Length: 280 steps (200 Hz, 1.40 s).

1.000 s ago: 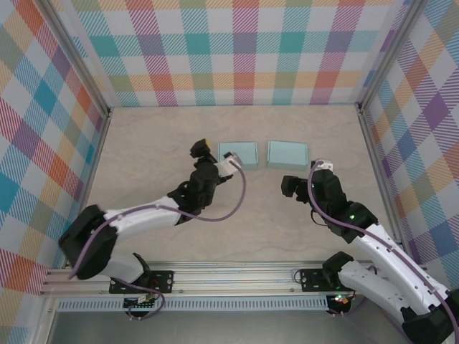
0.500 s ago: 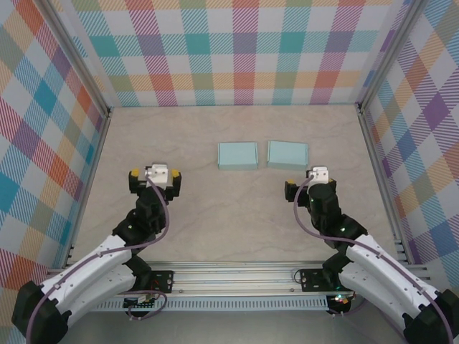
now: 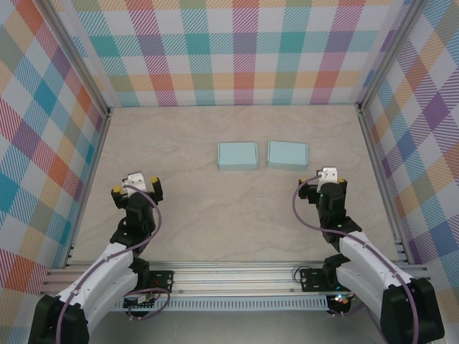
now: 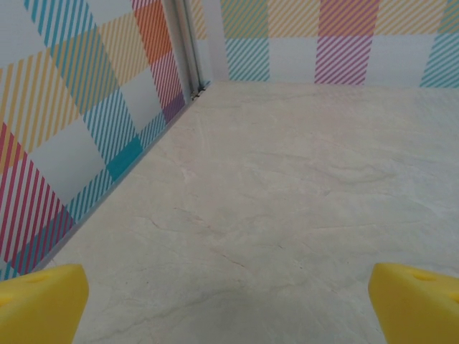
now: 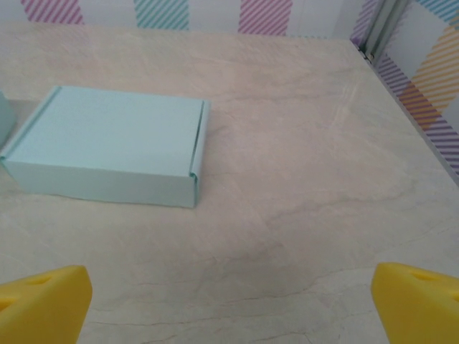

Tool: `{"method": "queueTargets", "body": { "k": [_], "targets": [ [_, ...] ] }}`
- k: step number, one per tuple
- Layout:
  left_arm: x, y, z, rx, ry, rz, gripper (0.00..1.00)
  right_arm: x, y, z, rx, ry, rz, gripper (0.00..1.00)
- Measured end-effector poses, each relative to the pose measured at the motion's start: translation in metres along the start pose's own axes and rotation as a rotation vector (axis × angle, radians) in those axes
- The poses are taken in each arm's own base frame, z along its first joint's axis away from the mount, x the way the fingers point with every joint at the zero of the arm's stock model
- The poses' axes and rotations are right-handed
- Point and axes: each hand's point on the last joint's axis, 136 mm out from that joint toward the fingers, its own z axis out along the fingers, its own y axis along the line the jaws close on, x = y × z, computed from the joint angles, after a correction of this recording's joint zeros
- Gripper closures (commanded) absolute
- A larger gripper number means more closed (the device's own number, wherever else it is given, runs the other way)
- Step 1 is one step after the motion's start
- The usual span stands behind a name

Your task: Fold the paper box

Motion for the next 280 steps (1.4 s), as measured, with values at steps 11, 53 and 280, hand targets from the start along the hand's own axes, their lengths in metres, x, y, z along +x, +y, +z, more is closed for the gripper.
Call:
{"method": "queueTargets", "body": {
  "k": [11, 53, 280],
  "targets": [
    [0.006, 0.004, 0.004, -0.004, 0.005, -0.018, 0.00, 0.000, -0.004, 0.004, 0.005, 0.000, 0.008, 0.00],
    [0.021, 0.007, 0.021, 0.017, 0.028, -0.064, 0.00, -0.009, -0.009, 0.016, -0.021, -0.048, 0.034, 0.00],
    [0.031, -0.051, 0.063, 0.229, 0.056, 0.059, 0.00, 0.009, 0.016, 0.071, -0.240, -0.044, 0.065, 0.00]
  ]
}}
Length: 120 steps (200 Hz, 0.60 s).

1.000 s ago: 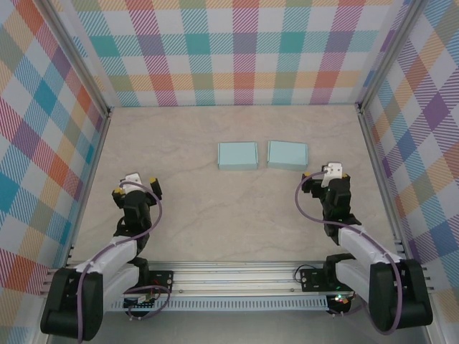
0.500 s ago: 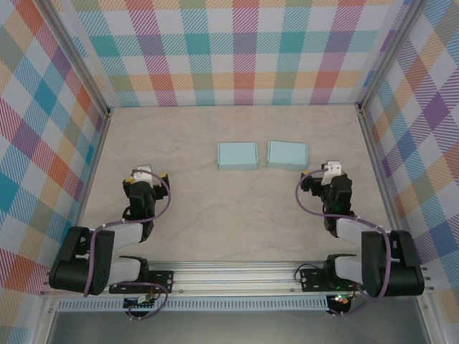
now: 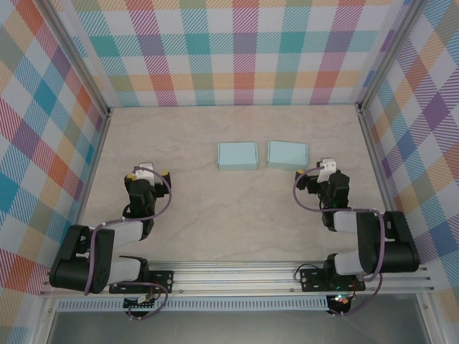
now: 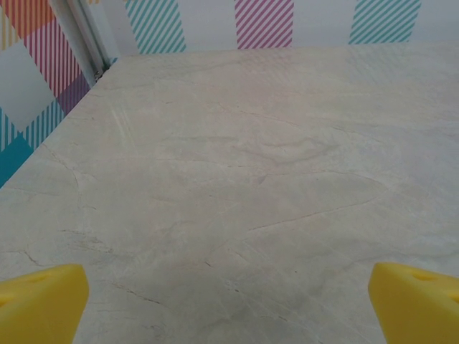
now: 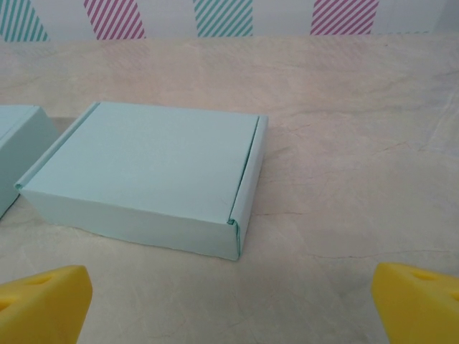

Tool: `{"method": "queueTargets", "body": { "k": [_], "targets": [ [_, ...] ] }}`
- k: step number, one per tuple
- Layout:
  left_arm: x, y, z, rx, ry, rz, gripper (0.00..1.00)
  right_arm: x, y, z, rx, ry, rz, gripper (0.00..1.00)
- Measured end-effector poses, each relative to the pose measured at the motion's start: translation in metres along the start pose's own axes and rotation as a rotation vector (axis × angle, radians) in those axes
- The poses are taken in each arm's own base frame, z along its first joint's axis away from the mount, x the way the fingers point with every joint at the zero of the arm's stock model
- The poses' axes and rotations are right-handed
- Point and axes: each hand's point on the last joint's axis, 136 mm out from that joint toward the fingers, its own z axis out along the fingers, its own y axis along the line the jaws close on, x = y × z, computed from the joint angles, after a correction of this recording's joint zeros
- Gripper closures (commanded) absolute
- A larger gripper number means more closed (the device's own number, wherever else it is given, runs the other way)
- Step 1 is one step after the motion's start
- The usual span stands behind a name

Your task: Fold the paper box

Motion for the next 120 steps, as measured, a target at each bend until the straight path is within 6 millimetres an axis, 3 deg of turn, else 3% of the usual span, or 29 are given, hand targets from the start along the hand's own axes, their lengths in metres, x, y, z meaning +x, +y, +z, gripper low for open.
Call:
{"method": "queueTargets", "body": {
  "k": [40, 68, 97, 120],
  "targets": [
    [0.000, -0.002, 0.000, 0.011, -0.004, 0.003, 0.00, 0.015, 0.006, 0.012, -0.043, 0.039, -0.004, 0.00],
    [0.000, -0.002, 0.000, 0.011, -0.004, 0.003, 0.00, 0.002, 0.008, 0.017, -0.074, 0.015, -0.011, 0.00],
    [0.002, -0.001, -0.001, 0.011, 0.011, 0.007, 0.00, -0.016, -0.004, 0.024, -0.058, -0.008, 0.011, 0.00],
    [0.003, 0.000, -0.002, 0.004, 0.020, 0.005, 0.00, -0.016, -0.006, 0.025, -0.051, -0.001, 0.024, 0.00]
  ]
}}
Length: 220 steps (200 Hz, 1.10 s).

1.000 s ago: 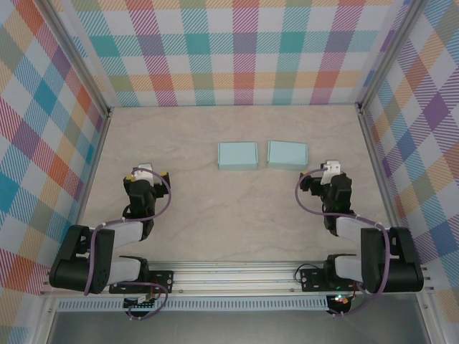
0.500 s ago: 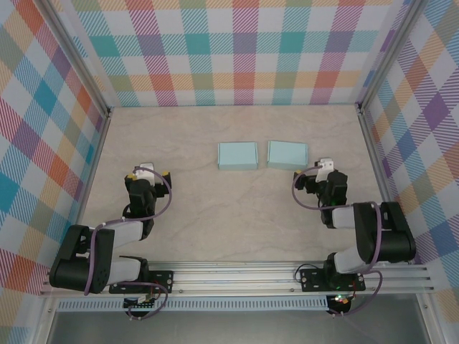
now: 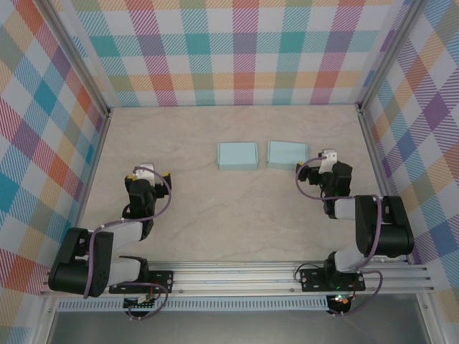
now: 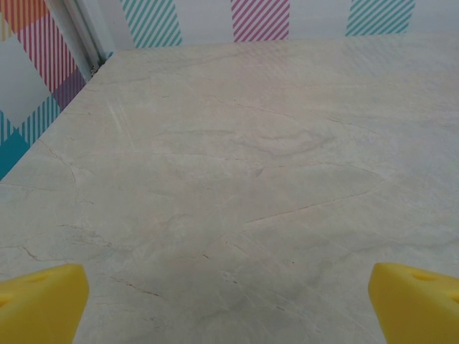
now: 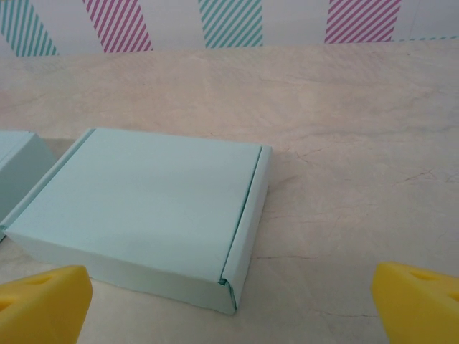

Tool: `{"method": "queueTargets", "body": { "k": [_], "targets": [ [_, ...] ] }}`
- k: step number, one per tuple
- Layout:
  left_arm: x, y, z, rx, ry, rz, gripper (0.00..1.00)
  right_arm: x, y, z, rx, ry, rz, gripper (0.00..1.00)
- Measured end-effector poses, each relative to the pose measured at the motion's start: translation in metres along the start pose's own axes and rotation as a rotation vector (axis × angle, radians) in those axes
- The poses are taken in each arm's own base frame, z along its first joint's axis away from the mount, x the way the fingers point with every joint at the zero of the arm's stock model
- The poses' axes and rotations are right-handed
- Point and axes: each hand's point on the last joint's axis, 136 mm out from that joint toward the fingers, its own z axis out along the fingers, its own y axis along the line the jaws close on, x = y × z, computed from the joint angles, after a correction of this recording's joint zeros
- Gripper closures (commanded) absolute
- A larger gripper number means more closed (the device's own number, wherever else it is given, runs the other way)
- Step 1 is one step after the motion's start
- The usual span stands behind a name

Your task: Fold the paper box

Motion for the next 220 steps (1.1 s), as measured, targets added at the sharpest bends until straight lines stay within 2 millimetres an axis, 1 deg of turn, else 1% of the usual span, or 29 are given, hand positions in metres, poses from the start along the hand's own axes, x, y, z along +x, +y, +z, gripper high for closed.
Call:
{"method": "queueTargets", "body": {
  "k": [36, 48, 87, 100, 125, 155, 177, 203, 220],
  "targets": [
    [-0.002, 0.017, 0.002, -0.042, -0.008, -0.051, 0.00, 0.003, 0.000, 0.000, 0.000, 0.012, 0.006, 0.00],
    [-0.003, 0.019, 0.003, -0.045, -0.011, -0.062, 0.00, 0.004, 0.000, 0.000, 0.000, 0.016, 0.007, 0.00],
    [-0.004, 0.004, 0.004, 0.045, -0.016, -0.114, 0.00, 0.004, 0.000, 0.000, 0.000, 0.017, 0.007, 0.00],
    [-0.001, 0.000, 0.007, 0.065, -0.004, -0.114, 0.00, 0.004, 0.000, 0.000, 0.000, 0.017, 0.007, 0.00],
    [0.007, -0.011, 0.016, 0.110, 0.031, -0.106, 0.00, 0.004, 0.000, 0.000, 0.000, 0.017, 0.007, 0.00],
    [0.006, -0.026, 0.030, 0.165, 0.053, -0.093, 0.00, 0.005, 0.000, 0.000, 0.000, 0.018, 0.007, 0.00],
    [0.011, -0.037, 0.042, 0.202, 0.080, -0.068, 0.00, 0.005, 0.000, 0.000, 0.000, 0.019, 0.008, 0.00],
    [0.017, -0.040, 0.046, 0.217, 0.105, -0.063, 0.00, 0.005, 0.000, 0.000, 0.000, 0.019, 0.008, 0.00],
    [0.017, -0.037, 0.049, 0.212, 0.115, -0.078, 0.00, 0.005, 0.000, 0.000, 0.000, 0.019, 0.008, 0.00]
  ]
}}
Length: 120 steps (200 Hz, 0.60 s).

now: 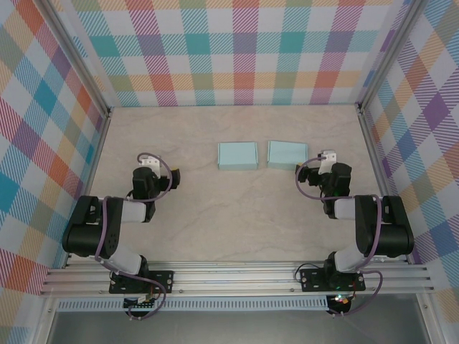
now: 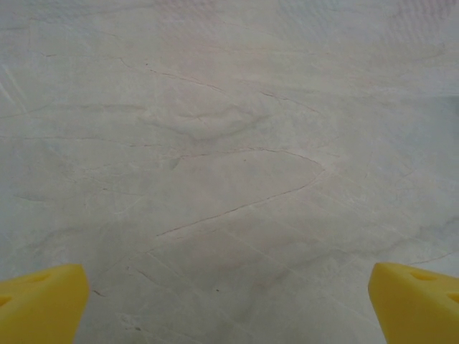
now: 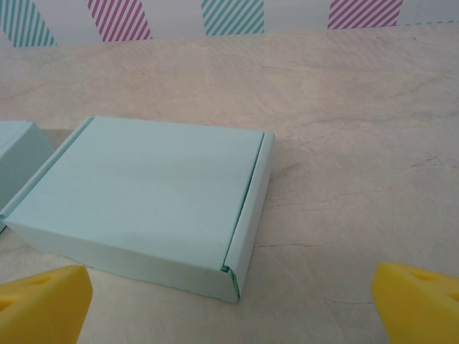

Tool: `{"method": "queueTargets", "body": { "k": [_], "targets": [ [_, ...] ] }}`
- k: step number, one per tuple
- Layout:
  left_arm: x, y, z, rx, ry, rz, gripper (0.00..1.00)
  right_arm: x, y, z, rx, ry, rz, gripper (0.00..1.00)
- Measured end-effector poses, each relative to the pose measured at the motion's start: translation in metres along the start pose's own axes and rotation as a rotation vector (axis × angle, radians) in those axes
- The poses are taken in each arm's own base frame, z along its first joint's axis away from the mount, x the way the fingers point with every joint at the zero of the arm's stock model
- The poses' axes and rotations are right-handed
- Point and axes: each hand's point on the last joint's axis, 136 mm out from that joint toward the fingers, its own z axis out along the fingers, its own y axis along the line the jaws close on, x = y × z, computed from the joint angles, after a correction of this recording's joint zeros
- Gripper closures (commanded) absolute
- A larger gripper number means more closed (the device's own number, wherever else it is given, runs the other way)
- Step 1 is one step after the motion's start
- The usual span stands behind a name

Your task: Fold the paper box

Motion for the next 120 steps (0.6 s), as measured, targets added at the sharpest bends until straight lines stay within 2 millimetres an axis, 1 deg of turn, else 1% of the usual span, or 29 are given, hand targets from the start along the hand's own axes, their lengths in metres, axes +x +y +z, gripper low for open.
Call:
{"method": "queueTargets", "body": {
  "k": [20, 120],
  "targets": [
    [-0.0013, 0.0053, 0.0016, -0.013, 0.000, -0.019, 0.00, 0.0001, 0.0000, 0.0000, 0.000, 0.000, 0.000, 0.00],
    [-0.0016, 0.0089, 0.0018, -0.037, -0.003, -0.024, 0.00, 0.0001, 0.0000, 0.0000, 0.000, 0.000, 0.000, 0.00]
  ]
}}
